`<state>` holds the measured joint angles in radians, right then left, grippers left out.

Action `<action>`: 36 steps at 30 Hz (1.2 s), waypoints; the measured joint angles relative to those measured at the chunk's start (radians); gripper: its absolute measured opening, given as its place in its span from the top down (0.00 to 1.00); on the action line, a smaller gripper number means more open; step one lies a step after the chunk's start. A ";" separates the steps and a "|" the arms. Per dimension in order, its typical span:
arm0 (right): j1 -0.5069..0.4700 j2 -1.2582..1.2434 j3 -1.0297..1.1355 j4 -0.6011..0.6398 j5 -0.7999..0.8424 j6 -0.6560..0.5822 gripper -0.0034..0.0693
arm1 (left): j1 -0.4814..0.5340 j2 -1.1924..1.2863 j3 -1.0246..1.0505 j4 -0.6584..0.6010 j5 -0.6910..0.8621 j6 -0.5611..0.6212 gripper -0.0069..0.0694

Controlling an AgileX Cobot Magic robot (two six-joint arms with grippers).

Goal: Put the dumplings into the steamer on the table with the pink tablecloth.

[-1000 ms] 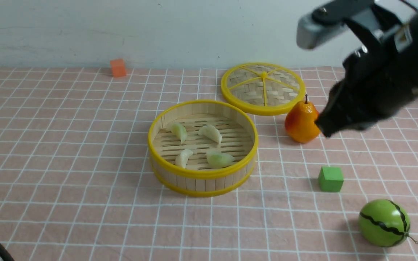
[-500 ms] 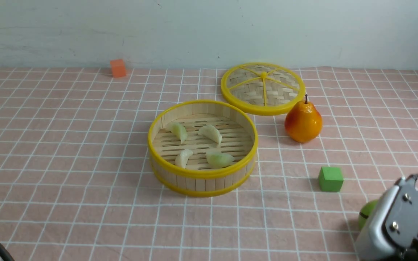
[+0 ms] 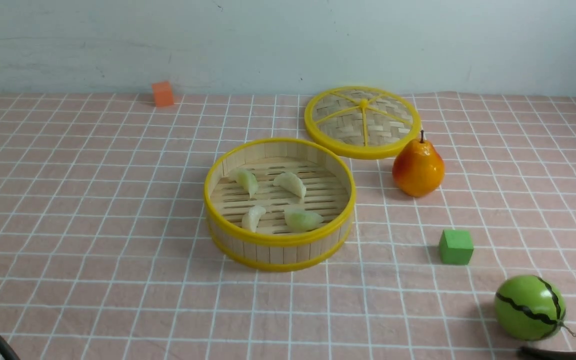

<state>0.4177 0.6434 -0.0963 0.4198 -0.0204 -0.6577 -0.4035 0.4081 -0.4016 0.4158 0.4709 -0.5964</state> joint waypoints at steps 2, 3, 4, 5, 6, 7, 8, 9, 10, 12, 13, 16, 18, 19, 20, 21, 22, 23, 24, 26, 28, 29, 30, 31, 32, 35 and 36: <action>-0.029 -0.143 0.091 0.022 -0.118 0.033 0.97 | 0.000 0.000 0.000 0.000 0.005 0.000 0.82; -0.046 -0.217 0.109 0.041 -0.120 0.036 0.97 | 0.000 0.000 0.000 0.000 0.005 0.000 0.82; -0.063 -0.270 0.116 0.053 -0.114 0.032 0.97 | 0.000 0.000 0.000 -0.001 0.006 0.000 0.82; -0.098 -0.344 0.119 0.063 -0.098 0.014 0.97 | 0.000 0.000 0.000 -0.001 0.006 0.000 0.81; -0.105 -0.356 0.119 0.064 -0.089 0.011 0.97 | 0.000 0.000 0.000 -0.001 0.008 0.000 0.81; -0.149 -0.421 0.119 0.064 -0.053 -0.014 0.97 | 0.000 0.000 0.000 0.000 0.008 0.000 0.81; -0.207 -0.485 0.120 0.052 0.006 -0.030 0.97 | 0.000 0.000 0.000 0.000 0.010 0.000 0.81; -0.251 -0.525 0.120 0.034 0.056 -0.035 0.97 | 0.000 0.000 0.000 0.000 0.010 0.000 0.81; -0.260 -0.533 0.120 0.030 0.066 -0.035 0.97 | 0.000 0.000 0.000 0.000 0.010 0.000 0.81; -0.355 -0.608 0.120 -0.032 0.201 -0.008 0.97 | 0.000 0.000 0.000 0.000 0.012 0.000 0.81; -0.381 -0.627 0.120 -0.050 0.246 0.008 0.97 | 0.000 0.000 0.000 0.000 0.012 0.000 0.81; -0.434 -0.653 0.117 -0.161 0.387 0.177 0.97 | 0.000 0.000 0.000 0.000 0.013 0.000 0.80; -0.435 -0.653 0.114 -0.207 0.407 0.265 0.96 | 0.000 0.000 0.000 0.000 0.013 0.000 0.80; -0.430 -0.654 0.113 -0.228 0.410 0.322 0.96 | 0.000 0.000 0.000 0.000 0.014 0.000 0.80; -0.420 -0.654 0.111 -0.257 0.413 0.379 0.96 | 0.000 0.000 0.000 0.000 0.014 0.000 0.79; -0.418 -0.654 0.111 -0.265 0.415 0.394 0.96 | 0.000 0.000 0.000 0.000 0.014 0.000 0.79; -0.401 -0.654 0.111 -0.291 0.415 0.436 0.96 | 0.000 0.000 0.000 0.000 0.014 0.000 0.79; -0.395 -0.654 0.111 -0.300 0.415 0.448 0.96 | 0.000 0.000 0.000 0.000 0.014 0.000 0.79; -0.393 -0.654 0.111 -0.300 0.415 0.449 0.96 | 0.000 0.000 0.000 0.000 0.014 0.000 0.79; -0.392 -0.654 0.111 -0.309 0.415 0.464 0.96 | 0.000 0.000 0.000 0.000 0.014 0.000 0.79; -0.392 -0.654 0.111 -0.310 0.415 0.466 0.96 | 0.000 0.000 0.000 0.000 0.014 0.000 0.79; -0.392 -0.654 0.111 -0.310 0.415 0.467 0.96 | 0.000 0.000 0.000 0.000 0.014 0.000 0.79; -0.392 -0.654 0.111 -0.306 0.415 0.468 0.96 | 0.000 0.000 0.000 0.000 0.014 0.000 0.79; -0.392 -0.654 0.111 -0.306 0.415 0.468 0.96 | 0.000 0.000 0.000 0.000 0.014 0.000 0.79; -0.392 -0.654 0.111 -0.306 0.415 0.468 0.96 | 0.000 0.000 0.000 0.000 0.014 0.000 0.79; -0.392 -0.654 0.111 -0.306 0.415 0.468 0.95 | 0.000 0.000 0.000 0.000 0.014 0.000 0.79; -0.392 -0.654 0.111 -0.306 0.415 0.468 0.95 | 0.000 0.000 0.000 0.000 0.014 0.000 0.79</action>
<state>0.0261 -0.0102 0.0143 0.1138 0.3951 -0.1897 -0.4035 0.4081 -0.4016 0.4157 0.4852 -0.5964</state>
